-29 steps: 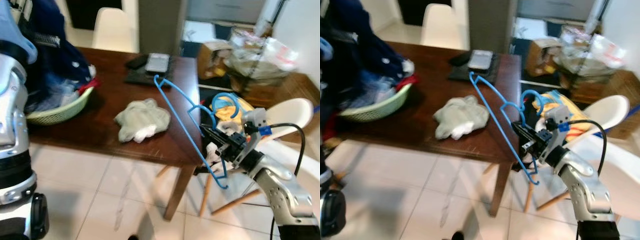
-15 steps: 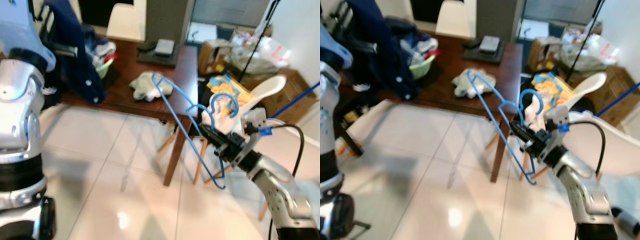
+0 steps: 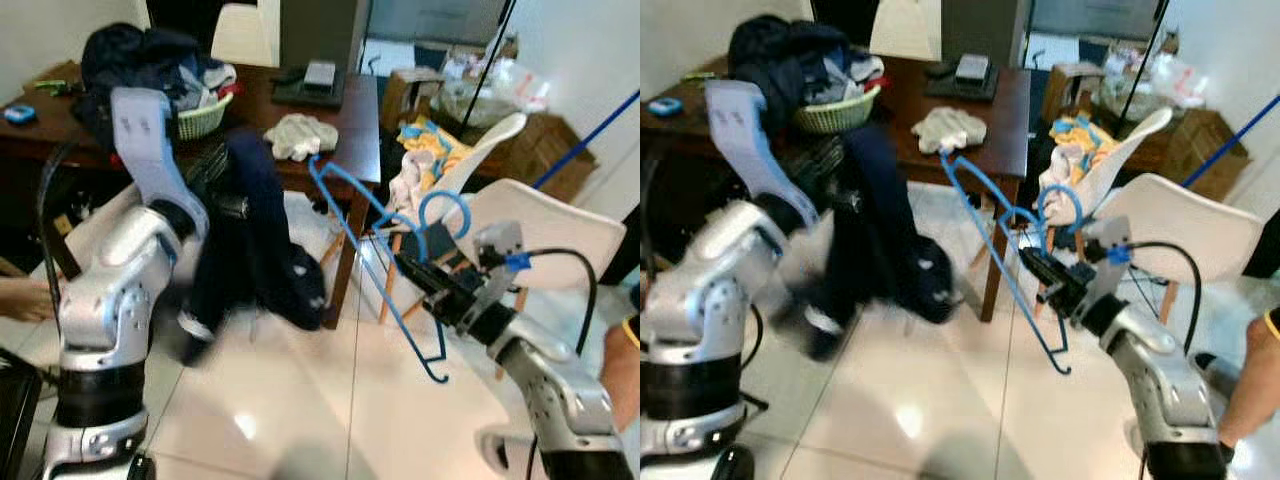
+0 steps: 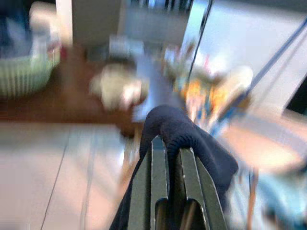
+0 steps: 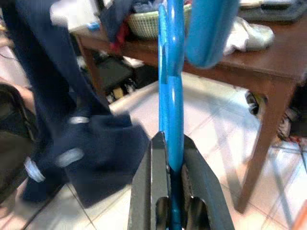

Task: Hang hanger

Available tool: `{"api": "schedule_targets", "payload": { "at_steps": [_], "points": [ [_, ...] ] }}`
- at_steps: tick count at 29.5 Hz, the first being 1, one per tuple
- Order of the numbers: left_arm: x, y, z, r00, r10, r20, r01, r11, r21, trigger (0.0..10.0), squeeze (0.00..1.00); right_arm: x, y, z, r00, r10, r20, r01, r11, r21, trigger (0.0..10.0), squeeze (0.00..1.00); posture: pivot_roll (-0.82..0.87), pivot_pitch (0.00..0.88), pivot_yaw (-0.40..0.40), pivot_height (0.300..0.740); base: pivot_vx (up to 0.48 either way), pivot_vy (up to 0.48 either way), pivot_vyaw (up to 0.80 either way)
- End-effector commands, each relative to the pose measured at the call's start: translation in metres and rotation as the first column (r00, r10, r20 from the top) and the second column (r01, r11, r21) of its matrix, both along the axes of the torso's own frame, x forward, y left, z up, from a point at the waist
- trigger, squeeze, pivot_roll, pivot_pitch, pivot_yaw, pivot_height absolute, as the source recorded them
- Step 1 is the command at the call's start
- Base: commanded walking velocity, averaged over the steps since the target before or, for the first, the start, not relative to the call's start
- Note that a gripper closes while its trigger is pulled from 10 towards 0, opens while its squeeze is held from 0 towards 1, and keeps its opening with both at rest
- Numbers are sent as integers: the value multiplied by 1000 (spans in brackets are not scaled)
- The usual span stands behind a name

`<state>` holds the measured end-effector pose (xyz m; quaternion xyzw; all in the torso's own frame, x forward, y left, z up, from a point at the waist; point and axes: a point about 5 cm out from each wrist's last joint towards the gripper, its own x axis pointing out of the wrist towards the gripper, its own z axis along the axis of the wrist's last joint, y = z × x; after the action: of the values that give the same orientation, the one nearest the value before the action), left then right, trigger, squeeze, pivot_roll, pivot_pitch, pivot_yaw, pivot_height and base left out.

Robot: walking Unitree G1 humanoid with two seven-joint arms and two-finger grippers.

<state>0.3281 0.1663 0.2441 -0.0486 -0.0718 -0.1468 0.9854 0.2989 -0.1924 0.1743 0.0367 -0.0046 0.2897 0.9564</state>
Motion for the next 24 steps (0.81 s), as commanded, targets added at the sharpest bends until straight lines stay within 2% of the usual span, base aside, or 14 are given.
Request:
{"api": "schedule_targets", "payload": {
  "at_steps": [1, 2, 3, 4, 6, 7, 8, 10, 12, 14, 17, 19, 23, 24],
  "points": [
    [3, -1, -11, 1000, -11, -18, 12, 999, 52, 10000, 0, 0, -7, -12, 997, -53, -62, 51, 998, -41, 10000, 0, 94, 89, -38, 740, 0, 0, -800],
    [5, 8, -36, 995, 31, -93, -20, 993, 118, 10000, 0, 2, -11, -18, 992, -87, -94, 81, 995, -66, 10000, 0, 87, 92, -36, 740, 0, 0, -800],
    [5, 8, -36, 995, 31, -93, -20, 993, 118, 10000, 0, 2, -11, -18, 992, -87, -94, 81, 995, -66, 10000, 0, 87, 92, -36, 740, 0, 0, -800],
    [6, 16, -58, 985, 64, -161, -37, 986, 161, 10000, 0, 3, -14, -23, 986, -115, -119, 105, 991, -87, 10000, 0, 87, 91, -38, 740, 0, 0, -800],
    [4, 29, -84, 966, 110, -234, -63, 978, 198, 10000, 0, 3, -17, -29, 978, -148, -148, 133, 985, -110, 10000, 0, 82, 93, -38, 740, 0, 0, -800],
    [4, 29, -84, 966, 110, -234, -63, 978, 198, 10000, 0, 3, -17, -29, 978, -148, -148, 133, 985, -110, 10000, 0, 82, 93, -38, 740, 0, 0, -800],
    [2, 35, -96, 954, 135, -268, -76, 973, 218, 10000, 0, 3, -19, -31, 973, -164, -163, 145, 982, -123, 10000, 0, 77, 94, -39, 740, 0, 0, -800],
    [2, 35, -96, 954, 135, -268, -76, 973, 218, 10000, 0, 3, -19, -31, 973, -164, -163, 145, 982, -123, 10000, 0, 77, 94, -39, 740, 0, 0, -800],
    [-4, 46, -122, 917, 181, -355, -102, 968, 231, 10000, 0, 3, -22, -38, 961, -195, -197, 165, 974, -158, 10000, 0, 69, 94, -43, 740, 0, 0, -800],
    [-6, 48, -131, 904, 194, -380, -107, 965, 238, 10000, 0, 3, -23, -41, 957, -203, -208, 169, 971, -172, 10000, 0, 69, 94, -43, 740, 0, 0, -800],
    [-12, 48, -151, 893, 179, -413, -79, 965, 248, 10000, 0, 2, -25, -50, 945, -218, -243, 169, 963, -210, 10000, 0, 65, 91, -46, 740, 0, 0, 0],
    [-12, 48, -151, 893, 179, -413, -79, 965, 248, 10000, 0, 2, -25, -50, 945, -218, -243, 169, 963, -210, 10000, 0, 65, 91, -46, 740, 0, 0, 0],
    [-18, 44, -169, 891, 123, -436, 8, 958, 288, 10000, 0, -3, -26, -62, 934, -212, -287, 134, 954, -269, 10000, 0, 60, 87, -47, 740, 0, 0, 0],
    [-21, 43, -175, 890, 101, -445, 52, 946, 319, 10000, 0, -5, -28, -68, 928, -215, -305, 121, 947, -298, 10000, 0, 57, 86, -47, 740, 0, 0, -800]
  ]
}}
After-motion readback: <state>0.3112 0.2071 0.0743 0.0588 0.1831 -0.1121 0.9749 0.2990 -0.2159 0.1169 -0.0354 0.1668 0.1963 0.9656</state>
